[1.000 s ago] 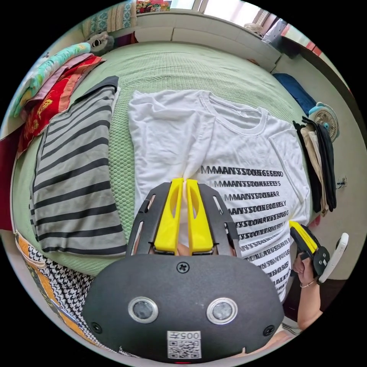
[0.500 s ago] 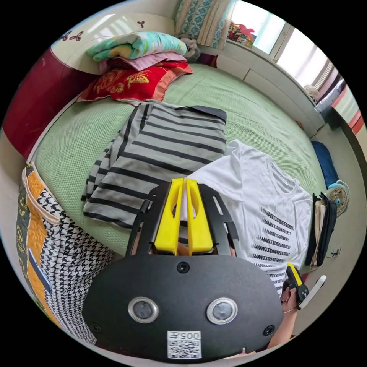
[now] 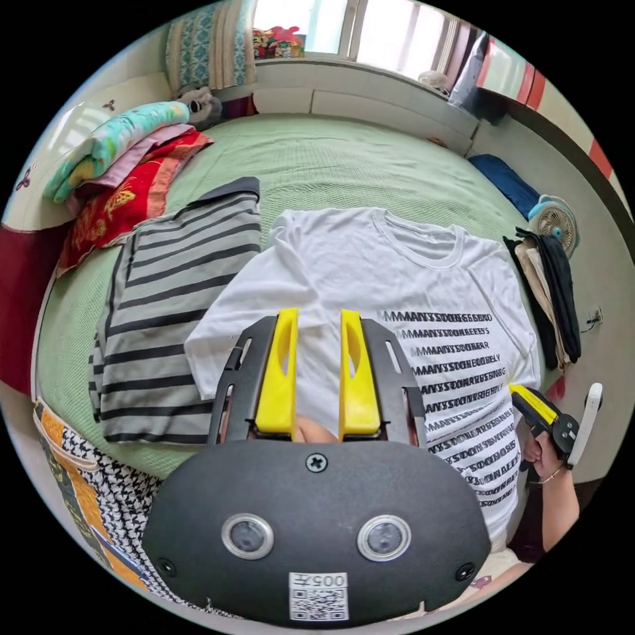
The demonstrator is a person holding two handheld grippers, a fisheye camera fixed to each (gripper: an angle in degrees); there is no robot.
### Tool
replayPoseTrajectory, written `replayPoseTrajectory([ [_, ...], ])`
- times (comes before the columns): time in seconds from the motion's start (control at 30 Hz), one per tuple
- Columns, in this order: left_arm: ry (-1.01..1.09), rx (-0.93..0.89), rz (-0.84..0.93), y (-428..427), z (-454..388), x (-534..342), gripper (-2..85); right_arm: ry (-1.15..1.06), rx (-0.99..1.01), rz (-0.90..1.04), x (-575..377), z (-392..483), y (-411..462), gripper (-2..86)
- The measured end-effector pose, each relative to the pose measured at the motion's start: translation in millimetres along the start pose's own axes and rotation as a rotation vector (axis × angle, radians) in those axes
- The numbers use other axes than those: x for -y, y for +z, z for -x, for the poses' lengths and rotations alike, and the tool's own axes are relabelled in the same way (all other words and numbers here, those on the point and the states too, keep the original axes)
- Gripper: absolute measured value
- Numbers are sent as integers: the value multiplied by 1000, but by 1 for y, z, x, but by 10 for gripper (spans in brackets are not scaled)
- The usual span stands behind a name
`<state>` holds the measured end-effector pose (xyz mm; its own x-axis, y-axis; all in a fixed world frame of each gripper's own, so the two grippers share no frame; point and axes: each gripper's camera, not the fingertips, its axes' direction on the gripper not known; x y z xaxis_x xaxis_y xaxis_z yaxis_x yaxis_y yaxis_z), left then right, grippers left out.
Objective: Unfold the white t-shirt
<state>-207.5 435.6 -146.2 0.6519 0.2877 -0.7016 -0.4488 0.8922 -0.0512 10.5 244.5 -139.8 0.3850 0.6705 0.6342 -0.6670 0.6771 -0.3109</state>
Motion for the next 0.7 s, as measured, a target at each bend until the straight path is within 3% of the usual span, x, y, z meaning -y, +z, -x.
replayPoseTrajectory([
  [0.23, 32, 46, 113, 37, -20, 14, 98, 0, 1, 4, 4, -1, -1, -11],
  [0.4, -2, 82, 131, 41, -16, 16, 28, -1, 4, 5, 7, -3, -1, -12],
  [0.53, 19, 92, 56, 13, -13, 21, 12, -7, -6, 2, 8, -2, -3, -12],
  [0.7, -132, 198, -53, -30, 41, 45, 6, -12, -10, 2, 11, -3, -5, -12],
])
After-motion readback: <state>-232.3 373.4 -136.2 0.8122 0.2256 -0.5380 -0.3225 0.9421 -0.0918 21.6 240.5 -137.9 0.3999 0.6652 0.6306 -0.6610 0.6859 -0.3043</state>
